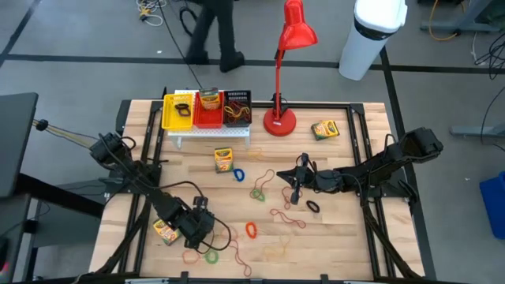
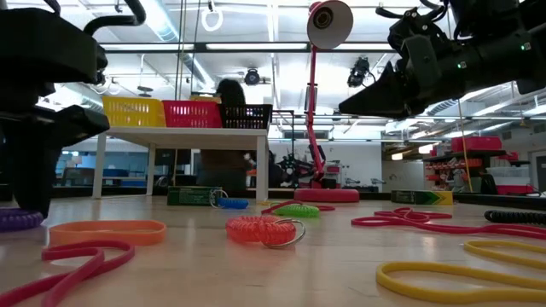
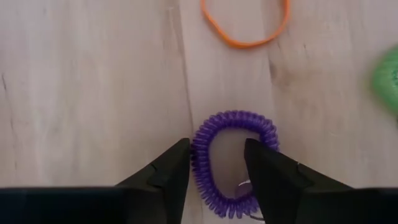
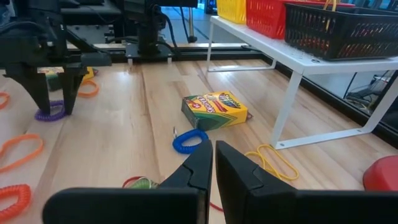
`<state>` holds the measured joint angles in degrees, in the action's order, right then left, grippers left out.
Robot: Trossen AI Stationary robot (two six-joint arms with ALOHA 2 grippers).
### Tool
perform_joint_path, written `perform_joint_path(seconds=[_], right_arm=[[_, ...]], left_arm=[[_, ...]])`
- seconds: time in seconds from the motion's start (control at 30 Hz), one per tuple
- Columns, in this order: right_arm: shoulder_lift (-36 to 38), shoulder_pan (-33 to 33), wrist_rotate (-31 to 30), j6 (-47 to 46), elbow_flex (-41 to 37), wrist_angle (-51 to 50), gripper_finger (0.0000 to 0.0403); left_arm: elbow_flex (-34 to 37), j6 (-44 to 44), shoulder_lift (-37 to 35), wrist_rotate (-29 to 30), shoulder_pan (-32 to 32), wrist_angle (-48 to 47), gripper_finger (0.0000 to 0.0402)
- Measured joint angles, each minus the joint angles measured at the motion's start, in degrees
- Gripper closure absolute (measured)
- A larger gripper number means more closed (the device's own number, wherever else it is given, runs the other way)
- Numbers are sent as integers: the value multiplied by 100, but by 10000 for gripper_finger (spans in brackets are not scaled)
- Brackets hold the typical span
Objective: Pick & Place Office Desk Supplies
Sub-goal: Put the violet spring rubber band into the yellow bin on the shelf
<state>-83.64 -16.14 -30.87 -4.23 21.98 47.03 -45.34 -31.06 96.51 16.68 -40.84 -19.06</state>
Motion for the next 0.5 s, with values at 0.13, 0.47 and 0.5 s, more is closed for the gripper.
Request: perform_joint_path(seconds=[0.13,0.47,0.5], right_arm=[[0,0,0,-1,0,-7,372],[0,0,0,-17,0,-9,372],[0,0,0,-33,0,-11,372]], left_arm=[[-5,49,21,-36,0,10,271],[-30,648,-171,-72,26,-502,385],[-64,680,-254,-41,33,-662,389]])
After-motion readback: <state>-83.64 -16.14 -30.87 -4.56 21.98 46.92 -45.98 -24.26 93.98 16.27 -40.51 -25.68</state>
